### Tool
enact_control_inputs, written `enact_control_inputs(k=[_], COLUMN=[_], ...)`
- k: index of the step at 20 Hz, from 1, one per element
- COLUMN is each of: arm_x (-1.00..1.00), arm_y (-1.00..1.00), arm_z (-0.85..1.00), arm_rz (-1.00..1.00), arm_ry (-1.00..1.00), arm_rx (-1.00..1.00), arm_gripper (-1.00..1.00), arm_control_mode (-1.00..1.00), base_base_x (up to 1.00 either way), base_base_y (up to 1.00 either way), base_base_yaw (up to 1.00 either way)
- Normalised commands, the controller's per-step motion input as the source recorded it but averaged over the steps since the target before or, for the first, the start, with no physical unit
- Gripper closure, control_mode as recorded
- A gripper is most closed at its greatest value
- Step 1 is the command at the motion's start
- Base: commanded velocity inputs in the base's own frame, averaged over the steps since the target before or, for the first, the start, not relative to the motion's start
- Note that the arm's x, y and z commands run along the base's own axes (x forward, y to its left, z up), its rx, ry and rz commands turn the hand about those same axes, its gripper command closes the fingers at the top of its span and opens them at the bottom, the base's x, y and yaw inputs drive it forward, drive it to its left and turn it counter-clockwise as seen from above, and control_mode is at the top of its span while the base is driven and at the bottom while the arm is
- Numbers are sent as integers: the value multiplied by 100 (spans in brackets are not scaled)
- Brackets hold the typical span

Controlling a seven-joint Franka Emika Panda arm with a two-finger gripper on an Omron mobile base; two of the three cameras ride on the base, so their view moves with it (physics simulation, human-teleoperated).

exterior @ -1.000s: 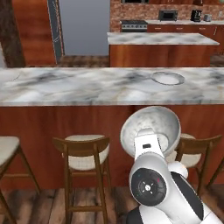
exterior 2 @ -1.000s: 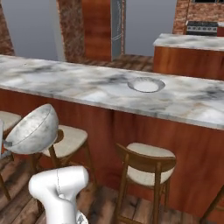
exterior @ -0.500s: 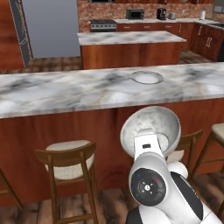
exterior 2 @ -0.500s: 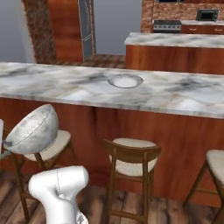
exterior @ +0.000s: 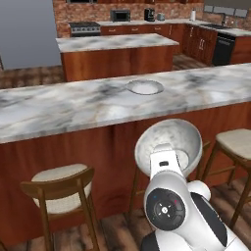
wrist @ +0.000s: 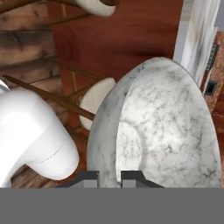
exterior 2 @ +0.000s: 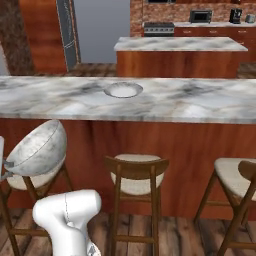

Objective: Move the bowls from the cabinet to the plates on the dining table.

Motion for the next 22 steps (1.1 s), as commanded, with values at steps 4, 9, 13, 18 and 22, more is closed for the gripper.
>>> enact_control_inputs(k=[4, 9, 13, 18, 22], arm_x=[0, 0, 0, 0, 0], arm_y=[0, 0, 0, 0, 0], arm_z=[0, 0, 0, 0, 0], arm_rz=[0, 0, 0, 0, 0], arm_ry=[0, 0, 0, 0, 0], arm_rx=[0, 0, 0, 0, 0], arm_gripper=[100, 100, 100, 100, 100], arm_control_mode=[100, 100, 100, 100, 100], base_base_x=[1, 19, 42, 51, 43], base_base_y=[7, 10, 13, 16, 13], base_base_yaw=[-26, -24, -18, -15, -14])
